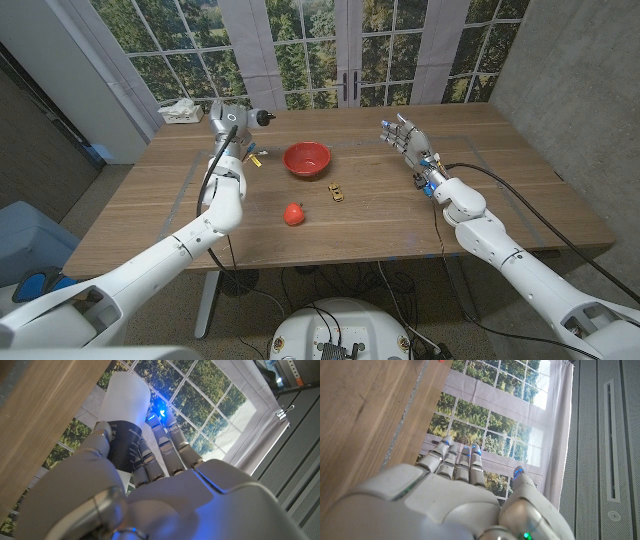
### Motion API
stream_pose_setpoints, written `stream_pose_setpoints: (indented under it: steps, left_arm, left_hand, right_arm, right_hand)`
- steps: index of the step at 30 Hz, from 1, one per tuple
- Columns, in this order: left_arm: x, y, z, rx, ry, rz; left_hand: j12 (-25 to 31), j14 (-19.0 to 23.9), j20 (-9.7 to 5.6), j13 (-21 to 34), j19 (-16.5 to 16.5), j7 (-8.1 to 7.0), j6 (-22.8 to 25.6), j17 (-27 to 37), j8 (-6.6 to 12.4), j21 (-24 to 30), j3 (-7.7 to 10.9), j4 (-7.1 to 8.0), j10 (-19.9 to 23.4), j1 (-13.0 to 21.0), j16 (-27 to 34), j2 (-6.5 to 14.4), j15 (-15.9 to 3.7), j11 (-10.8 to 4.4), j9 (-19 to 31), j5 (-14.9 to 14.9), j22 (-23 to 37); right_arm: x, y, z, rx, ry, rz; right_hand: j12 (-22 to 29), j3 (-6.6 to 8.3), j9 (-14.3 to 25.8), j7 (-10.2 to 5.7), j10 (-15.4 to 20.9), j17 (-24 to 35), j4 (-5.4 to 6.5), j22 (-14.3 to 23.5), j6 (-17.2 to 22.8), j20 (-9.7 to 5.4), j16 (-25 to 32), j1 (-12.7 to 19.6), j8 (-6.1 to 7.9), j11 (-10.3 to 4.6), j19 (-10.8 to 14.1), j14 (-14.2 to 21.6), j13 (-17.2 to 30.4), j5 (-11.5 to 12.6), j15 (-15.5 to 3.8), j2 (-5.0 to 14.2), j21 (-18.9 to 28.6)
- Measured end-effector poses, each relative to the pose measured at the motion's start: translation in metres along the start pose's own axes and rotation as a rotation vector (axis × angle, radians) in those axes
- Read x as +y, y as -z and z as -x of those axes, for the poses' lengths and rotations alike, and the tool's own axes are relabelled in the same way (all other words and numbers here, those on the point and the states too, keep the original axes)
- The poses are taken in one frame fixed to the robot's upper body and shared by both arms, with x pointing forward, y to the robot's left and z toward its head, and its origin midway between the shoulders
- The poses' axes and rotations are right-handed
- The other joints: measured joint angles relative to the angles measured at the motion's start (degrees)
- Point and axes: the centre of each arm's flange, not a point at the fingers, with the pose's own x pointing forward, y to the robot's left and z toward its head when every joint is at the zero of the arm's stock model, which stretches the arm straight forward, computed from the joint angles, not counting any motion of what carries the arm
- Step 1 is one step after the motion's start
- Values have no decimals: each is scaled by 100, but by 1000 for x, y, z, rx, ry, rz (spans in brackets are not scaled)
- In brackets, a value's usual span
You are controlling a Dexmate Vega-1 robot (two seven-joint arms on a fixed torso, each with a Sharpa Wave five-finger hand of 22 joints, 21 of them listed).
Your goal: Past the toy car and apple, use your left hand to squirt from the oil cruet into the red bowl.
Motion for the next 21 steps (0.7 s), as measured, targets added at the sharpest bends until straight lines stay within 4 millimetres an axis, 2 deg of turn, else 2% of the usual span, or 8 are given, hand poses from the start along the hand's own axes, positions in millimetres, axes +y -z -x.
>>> stream_pose_setpoints:
  steps: [2,4,15,21]
  left_arm:
    - [0,0,2,0,3,5]
    - [-4,6,3,38,8,55]
    - [3,11,9,49,2,84]
    - [7,16,11,64,-1,105]
  left_hand:
    - [-15,0,0,-14,0,18,-43,0,-22,-14,0,0,-19,-17,0,-4,0,18,-18,0,0]
    - [-21,-55,0,-16,0,49,-110,0,-21,-45,0,0,-104,-72,0,-45,-9,16,-28,0,0]
    - [-64,-165,0,-15,0,281,-550,-28,-64,-208,-46,40,-482,-400,-39,-146,41,27,-27,0,1]
    - [-64,-165,0,-42,0,324,-609,-28,-64,-251,-69,63,-521,-516,-39,-152,41,49,-51,0,1]
  right_arm:
    - [-1,1,0,8,6,4]
    - [5,-7,0,-5,-9,10]
    - [1,-1,0,25,21,25]
    - [0,1,0,40,33,32]
  right_hand:
    - [0,0,0,0,0,0,0,0,0,0,0,0,0,0,0,0,0,0,0,0,0]
    - [0,0,0,0,0,0,0,0,0,0,0,0,0,0,0,0,0,0,0,0,0]
    - [0,0,0,0,0,1,0,0,0,0,0,-30,0,0,0,0,0,0,0,30,0]
    - [0,-11,0,0,0,1,-10,0,0,0,0,-30,0,0,0,0,0,0,0,30,0]
